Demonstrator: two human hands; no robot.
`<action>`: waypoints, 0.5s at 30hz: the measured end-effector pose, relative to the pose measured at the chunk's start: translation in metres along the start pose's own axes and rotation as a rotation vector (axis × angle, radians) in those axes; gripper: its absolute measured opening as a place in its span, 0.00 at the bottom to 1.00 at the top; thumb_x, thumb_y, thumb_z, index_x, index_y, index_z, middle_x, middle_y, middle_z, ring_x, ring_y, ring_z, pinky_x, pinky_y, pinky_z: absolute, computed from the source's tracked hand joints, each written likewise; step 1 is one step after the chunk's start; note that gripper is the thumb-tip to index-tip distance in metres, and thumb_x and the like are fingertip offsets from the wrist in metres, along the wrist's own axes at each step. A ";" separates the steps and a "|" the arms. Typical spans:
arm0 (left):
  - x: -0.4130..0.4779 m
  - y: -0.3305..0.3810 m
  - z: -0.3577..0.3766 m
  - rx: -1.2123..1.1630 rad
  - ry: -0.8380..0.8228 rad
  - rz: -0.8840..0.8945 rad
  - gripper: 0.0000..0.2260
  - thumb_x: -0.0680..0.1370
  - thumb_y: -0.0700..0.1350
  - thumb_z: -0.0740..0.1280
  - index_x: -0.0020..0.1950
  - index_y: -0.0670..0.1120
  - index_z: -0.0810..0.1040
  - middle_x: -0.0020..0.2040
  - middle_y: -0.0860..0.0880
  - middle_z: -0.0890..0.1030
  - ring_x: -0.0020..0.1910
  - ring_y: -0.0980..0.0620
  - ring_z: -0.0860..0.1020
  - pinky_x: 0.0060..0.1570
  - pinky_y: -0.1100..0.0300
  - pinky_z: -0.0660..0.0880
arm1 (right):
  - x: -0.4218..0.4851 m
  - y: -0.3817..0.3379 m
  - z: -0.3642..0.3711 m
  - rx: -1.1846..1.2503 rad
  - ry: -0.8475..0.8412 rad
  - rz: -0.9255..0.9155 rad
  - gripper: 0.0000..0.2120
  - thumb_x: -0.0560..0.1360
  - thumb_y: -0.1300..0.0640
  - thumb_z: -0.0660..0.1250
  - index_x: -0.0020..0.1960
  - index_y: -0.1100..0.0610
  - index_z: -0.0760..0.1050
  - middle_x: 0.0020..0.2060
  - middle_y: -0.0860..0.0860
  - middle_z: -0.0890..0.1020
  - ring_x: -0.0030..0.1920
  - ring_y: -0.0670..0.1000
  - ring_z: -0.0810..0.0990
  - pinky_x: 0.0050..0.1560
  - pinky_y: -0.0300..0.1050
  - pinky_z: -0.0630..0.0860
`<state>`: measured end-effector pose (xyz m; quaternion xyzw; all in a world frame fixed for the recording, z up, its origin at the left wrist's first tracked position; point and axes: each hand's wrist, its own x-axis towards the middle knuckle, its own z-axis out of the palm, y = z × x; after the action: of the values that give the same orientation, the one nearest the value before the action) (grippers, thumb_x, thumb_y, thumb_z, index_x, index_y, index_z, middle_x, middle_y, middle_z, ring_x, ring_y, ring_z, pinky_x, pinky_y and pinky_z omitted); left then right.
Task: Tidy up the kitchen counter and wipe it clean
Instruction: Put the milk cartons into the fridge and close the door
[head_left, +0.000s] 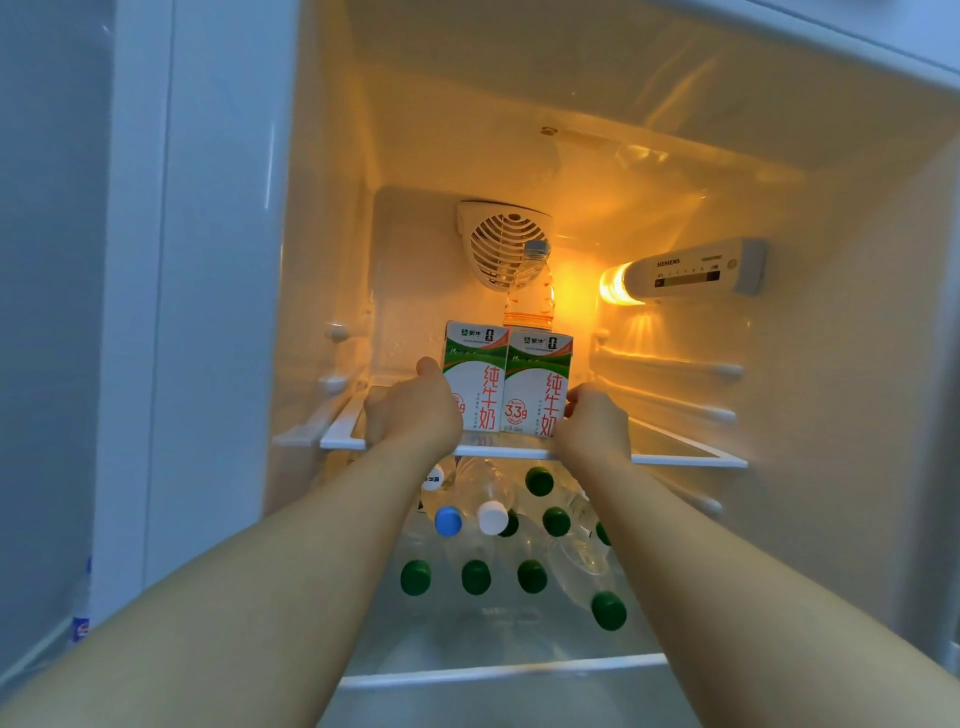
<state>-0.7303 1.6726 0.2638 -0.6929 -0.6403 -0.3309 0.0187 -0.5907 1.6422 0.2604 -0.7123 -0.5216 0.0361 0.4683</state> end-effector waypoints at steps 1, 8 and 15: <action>-0.002 0.000 -0.001 0.012 -0.019 0.014 0.10 0.80 0.44 0.56 0.61 0.45 0.62 0.58 0.42 0.77 0.58 0.42 0.74 0.54 0.51 0.63 | 0.000 0.000 0.000 -0.019 -0.015 -0.008 0.14 0.77 0.64 0.62 0.62 0.59 0.71 0.59 0.56 0.78 0.57 0.57 0.78 0.45 0.43 0.72; -0.020 -0.005 -0.002 0.182 -0.068 0.107 0.27 0.80 0.56 0.52 0.75 0.45 0.54 0.75 0.43 0.59 0.76 0.43 0.50 0.71 0.46 0.51 | -0.018 0.002 0.009 -0.281 -0.086 -0.063 0.13 0.80 0.58 0.56 0.65 0.56 0.66 0.60 0.54 0.77 0.62 0.57 0.74 0.66 0.55 0.68; -0.055 -0.017 -0.001 0.084 0.032 0.205 0.21 0.80 0.53 0.50 0.72 0.49 0.62 0.72 0.48 0.61 0.72 0.48 0.57 0.71 0.51 0.52 | -0.056 0.000 0.003 -0.229 -0.132 -0.089 0.18 0.82 0.60 0.50 0.72 0.54 0.62 0.74 0.54 0.62 0.77 0.56 0.49 0.75 0.55 0.50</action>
<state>-0.7443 1.6268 0.2314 -0.7482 -0.5789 -0.3110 0.0916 -0.6177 1.6008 0.2337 -0.7333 -0.5831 0.0026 0.3497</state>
